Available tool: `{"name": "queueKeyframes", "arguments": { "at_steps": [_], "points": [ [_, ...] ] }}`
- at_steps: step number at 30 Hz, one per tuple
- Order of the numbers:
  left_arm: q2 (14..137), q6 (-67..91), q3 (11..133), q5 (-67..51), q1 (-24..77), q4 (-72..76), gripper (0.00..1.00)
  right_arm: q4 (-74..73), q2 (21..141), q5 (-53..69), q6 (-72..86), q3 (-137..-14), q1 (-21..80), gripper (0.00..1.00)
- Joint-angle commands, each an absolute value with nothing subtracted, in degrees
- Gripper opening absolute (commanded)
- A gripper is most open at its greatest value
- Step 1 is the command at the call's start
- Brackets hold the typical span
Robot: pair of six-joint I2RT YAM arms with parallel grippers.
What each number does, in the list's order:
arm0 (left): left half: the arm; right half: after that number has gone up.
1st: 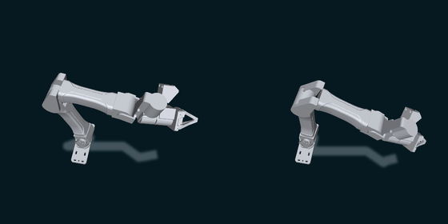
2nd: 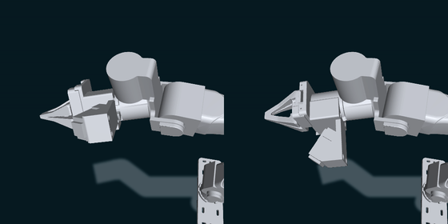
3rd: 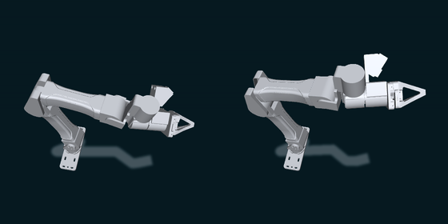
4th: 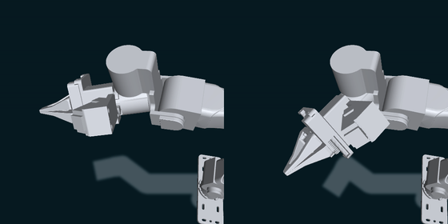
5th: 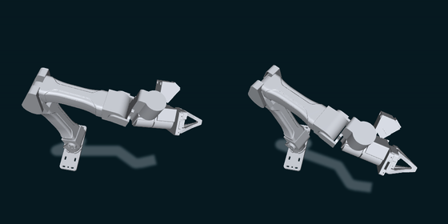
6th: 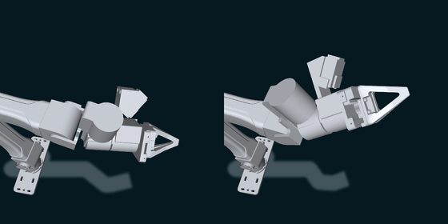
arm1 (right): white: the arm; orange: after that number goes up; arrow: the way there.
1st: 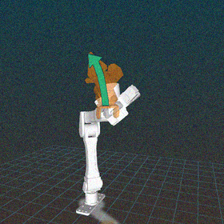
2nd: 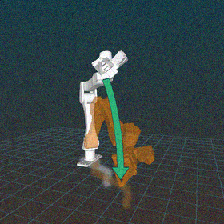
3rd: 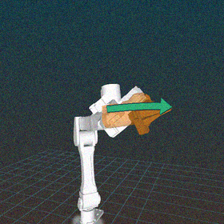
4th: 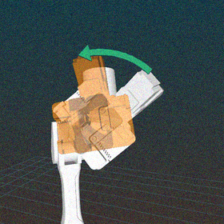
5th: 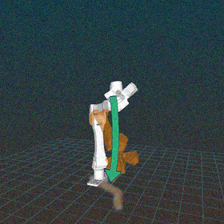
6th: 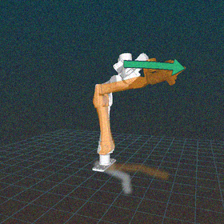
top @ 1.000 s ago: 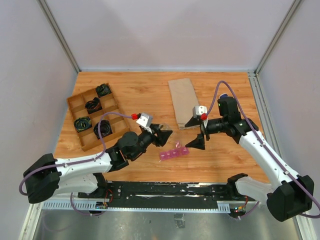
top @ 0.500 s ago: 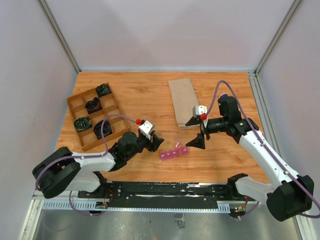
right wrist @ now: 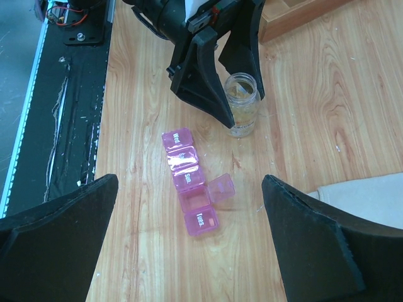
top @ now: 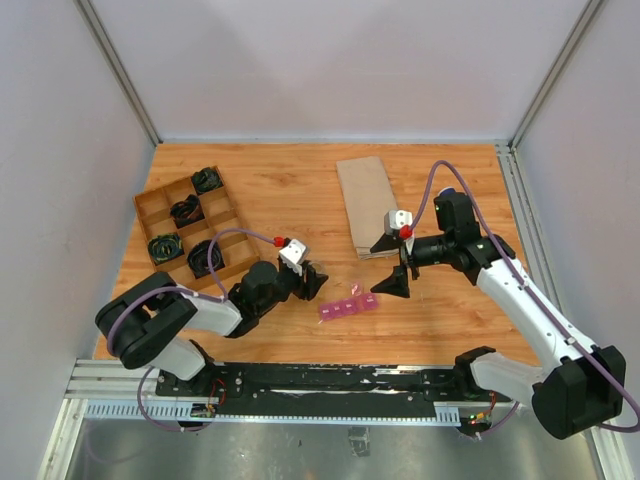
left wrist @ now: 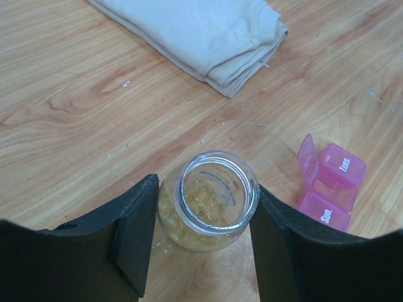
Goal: Sort the pills into containers
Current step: Place the pill bottle at the center of the board.
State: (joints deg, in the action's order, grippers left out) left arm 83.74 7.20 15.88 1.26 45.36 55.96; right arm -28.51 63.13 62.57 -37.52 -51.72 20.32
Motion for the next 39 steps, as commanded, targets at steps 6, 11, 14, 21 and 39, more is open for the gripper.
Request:
{"name": "queueKeyframes", "arguments": {
  "at_steps": [6, 11, 14, 21, 39],
  "points": [
    [86.58, 9.65, 15.18, -0.68, 44.12, 62.24, 0.44, -28.48, 63.97, 63.72, -37.0, -52.7, 19.42, 0.99],
    [85.82, 9.23, 15.28, -1.21, 43.88, 61.06, 0.58, -28.39, 64.23, 63.56, -36.99, -52.65, 19.42, 0.99],
    [84.46, 9.14, 14.96, -1.39, 43.78, 60.14, 0.64, -28.35, 64.26, 63.52, -37.0, -52.56, 19.42, 0.99],
    [78.77, 8.88, 14.47, -3.41, 43.77, 55.93, 0.72, -28.3, 64.49, 63.67, -37.09, -52.37, 19.43, 0.99],
    [44.04, 2.63, -9.24, -7.6, 43.86, 65.41, 0.99, -37.52, 84.57, 57.43, -62.87, -67.3, 34.16, 0.99]
  ]
}}
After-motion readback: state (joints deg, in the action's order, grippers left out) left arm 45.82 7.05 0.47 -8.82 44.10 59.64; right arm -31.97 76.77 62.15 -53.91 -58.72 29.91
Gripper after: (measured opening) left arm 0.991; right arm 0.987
